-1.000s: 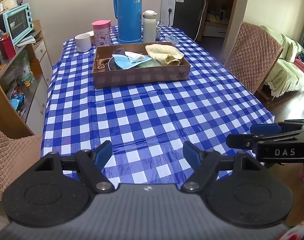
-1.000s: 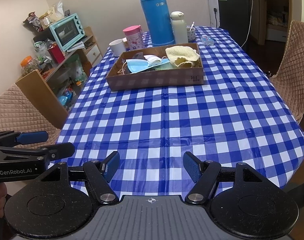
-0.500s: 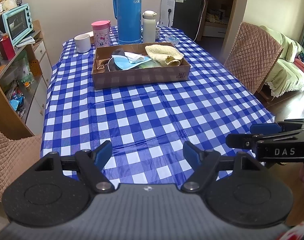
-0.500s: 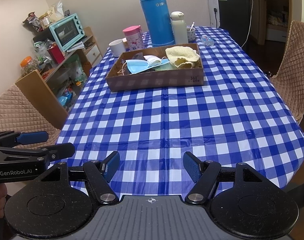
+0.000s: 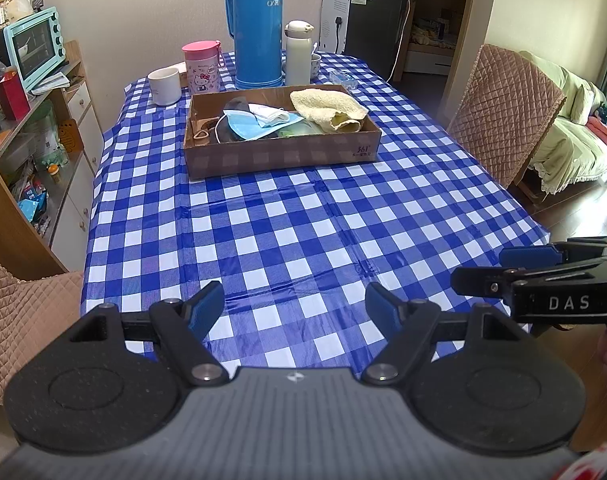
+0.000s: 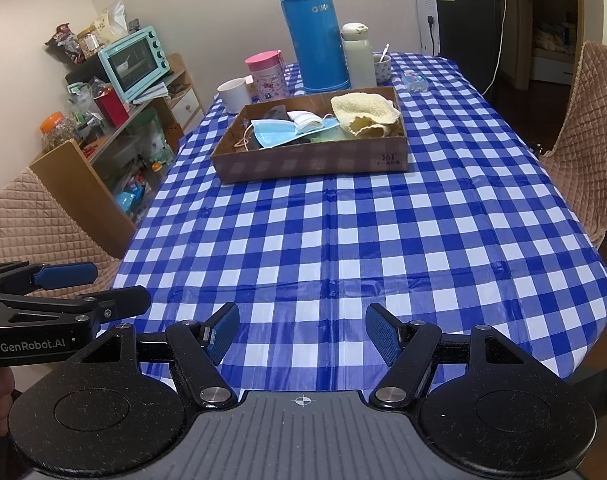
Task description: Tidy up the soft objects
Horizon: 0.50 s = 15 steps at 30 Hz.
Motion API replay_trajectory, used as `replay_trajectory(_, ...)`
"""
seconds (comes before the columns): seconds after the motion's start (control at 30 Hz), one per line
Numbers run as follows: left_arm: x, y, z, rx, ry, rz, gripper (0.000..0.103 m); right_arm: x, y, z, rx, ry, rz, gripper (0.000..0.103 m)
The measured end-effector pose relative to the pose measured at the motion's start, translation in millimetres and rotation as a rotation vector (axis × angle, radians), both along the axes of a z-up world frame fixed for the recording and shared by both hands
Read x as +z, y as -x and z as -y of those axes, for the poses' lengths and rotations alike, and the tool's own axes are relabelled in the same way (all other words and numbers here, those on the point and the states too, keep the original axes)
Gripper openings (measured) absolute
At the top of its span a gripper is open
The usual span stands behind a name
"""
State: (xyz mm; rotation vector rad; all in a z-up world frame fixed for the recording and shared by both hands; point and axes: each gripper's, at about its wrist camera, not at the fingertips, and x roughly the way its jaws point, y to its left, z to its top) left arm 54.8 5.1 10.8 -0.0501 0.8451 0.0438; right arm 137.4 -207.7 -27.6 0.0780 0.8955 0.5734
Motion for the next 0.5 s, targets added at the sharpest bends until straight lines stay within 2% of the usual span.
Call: replay_trajectory(0.5, -0.3, -0.4, -0.7, -0.001, 0.0, 0.0, 0.076, 0.0, -0.8, -0.9, 0.0, 0.001, -0.001, 0.07)
